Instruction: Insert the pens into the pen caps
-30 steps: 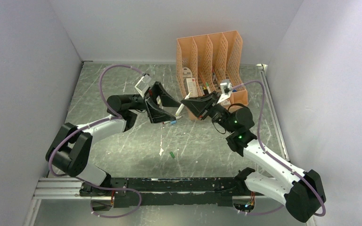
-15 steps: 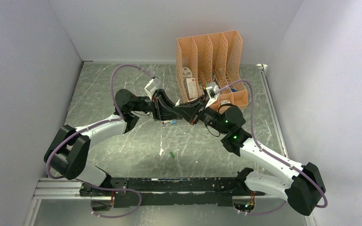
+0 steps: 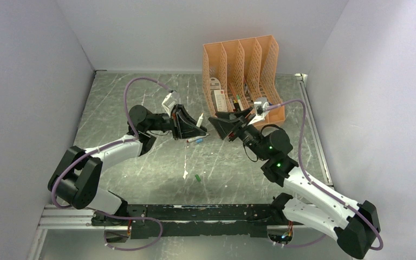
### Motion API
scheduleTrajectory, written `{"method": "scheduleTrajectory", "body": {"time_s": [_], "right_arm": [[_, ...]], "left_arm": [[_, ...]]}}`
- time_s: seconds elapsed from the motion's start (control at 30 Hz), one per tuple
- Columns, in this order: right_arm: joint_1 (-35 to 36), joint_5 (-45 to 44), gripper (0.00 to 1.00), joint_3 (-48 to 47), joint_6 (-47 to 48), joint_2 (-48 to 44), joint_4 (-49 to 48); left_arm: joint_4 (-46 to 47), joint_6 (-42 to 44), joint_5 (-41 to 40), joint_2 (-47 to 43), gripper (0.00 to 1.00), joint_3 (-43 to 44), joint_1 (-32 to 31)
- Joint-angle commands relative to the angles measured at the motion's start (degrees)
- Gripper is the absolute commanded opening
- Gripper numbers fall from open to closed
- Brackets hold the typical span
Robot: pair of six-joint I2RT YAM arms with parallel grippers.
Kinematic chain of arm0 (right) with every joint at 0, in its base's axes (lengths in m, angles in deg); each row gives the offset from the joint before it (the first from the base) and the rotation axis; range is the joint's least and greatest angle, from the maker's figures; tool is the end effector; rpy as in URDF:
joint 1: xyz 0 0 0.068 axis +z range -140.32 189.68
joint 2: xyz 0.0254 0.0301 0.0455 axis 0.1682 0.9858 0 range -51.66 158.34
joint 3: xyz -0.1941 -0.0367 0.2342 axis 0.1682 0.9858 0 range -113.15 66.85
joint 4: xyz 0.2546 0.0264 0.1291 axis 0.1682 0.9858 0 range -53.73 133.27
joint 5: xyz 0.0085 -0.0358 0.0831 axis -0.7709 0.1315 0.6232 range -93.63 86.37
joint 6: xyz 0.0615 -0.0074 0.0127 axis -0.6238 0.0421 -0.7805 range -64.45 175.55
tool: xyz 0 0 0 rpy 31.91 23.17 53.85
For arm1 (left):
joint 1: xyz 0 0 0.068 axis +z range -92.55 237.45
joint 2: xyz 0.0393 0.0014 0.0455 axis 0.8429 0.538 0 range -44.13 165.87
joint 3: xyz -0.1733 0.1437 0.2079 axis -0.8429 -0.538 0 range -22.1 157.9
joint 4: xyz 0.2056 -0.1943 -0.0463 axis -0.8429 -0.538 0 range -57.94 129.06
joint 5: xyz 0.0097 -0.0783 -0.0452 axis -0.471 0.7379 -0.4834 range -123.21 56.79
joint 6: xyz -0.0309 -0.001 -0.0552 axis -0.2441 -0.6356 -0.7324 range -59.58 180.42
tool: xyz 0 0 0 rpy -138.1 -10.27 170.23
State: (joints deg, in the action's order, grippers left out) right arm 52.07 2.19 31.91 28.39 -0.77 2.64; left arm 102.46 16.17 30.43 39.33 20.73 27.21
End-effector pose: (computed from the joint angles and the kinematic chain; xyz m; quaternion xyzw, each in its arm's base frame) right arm 0.1635 0.1560 0.3654 -0.1187 0.5788 0.4845 0.6452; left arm 0.2540 -0.1985 0.3158 0.3785 0.5204 -0.6606 0.3867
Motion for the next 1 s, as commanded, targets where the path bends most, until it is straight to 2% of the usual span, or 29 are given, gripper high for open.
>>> {"method": "scheduleTrajectory", "body": {"time_s": [0.0, 0.13, 0.23, 0.3, 0.4, 0.43, 0.5, 0.6, 0.7, 0.77, 0.83, 0.9, 0.97], "right_arm": [[0.2, -6.2, 0.44, 1.5, 1.4, -2.2, 5.6], [0.2, -6.2, 0.45, -0.4, 4.8, 0.7, 15.6], [0.4, -7.2, 0.5, 0.1, 5.3, 5.1, 19.3], [0.9, -7.7, 0.43, 1.3, 6.7, 8.5, 18.7], [1.8, -8.5, 0.27, 0.5, 8.1, 14.4, 19.6], [2.3, -9.2, 0.2, -0.3, 8.8, 16.7, 20.1], [4.1, -10.9, 0.14, -1.9, 10.3, 21.2, 20.8], [6.1, -11.9, 0.0, -4.1, 11.5, 27.0, 22.1], [8.2, -10.4, 0.0, -4.2, 12.1, 28.4, 23.0], [9.9, -10.8, 0.11, -2.5, 12.0, 26.8, 23.1], [11.9, -11.0, 0.29, -1.7, 10.9, 25.4, 25.0], [14.9, -13.1, 0.35, -1.1, 9.6, 24.6, 27.5], [18.0, -15.4, 0.36, -0.2, 8.1, 24.4, 29.0]], "left_arm": [[7.1, -2.6, -0.2, -0.2, 0.07, -1.2, 1.4], [9.4, -4.5, -2.9, -0.3, 0.07, -3.0, 4.2], [14.4, -8.3, -4.4, 0.4, 0.07, -5.0, 7.3], [20.5, -11.5, -5.3, 1.1, 0.07, -6.9, 8.7], [23.7, -13.8, -6.9, 1.6, 0.07, -8.9, 10.0], [23.5, -13.7, -7.1, 1.5, 0.07, -9.2, 10.1], [21.5, -12.5, -7.7, 0.9, 0.07, -9.9, 10.1], [15.3, -7.9, -9.0, -1.5, 0.07, -10.6, 10.1], [6.2, -2.1, -9.9, -4.8, 0.07, -10.4, 10.1], [1.6, 0.9, -11.0, -7.0, 0.07, -10.3, 10.1], [-2.2, 3.0, -12.9, -8.5, 0.07, -10.2, 10.1], [-4.6, 3.7, -14.2, -9.0, 0.07, -9.9, 10.0], [-3.4, 3.2, -15.3, -9.2, 0.07, -10.6, 10.0]]}}
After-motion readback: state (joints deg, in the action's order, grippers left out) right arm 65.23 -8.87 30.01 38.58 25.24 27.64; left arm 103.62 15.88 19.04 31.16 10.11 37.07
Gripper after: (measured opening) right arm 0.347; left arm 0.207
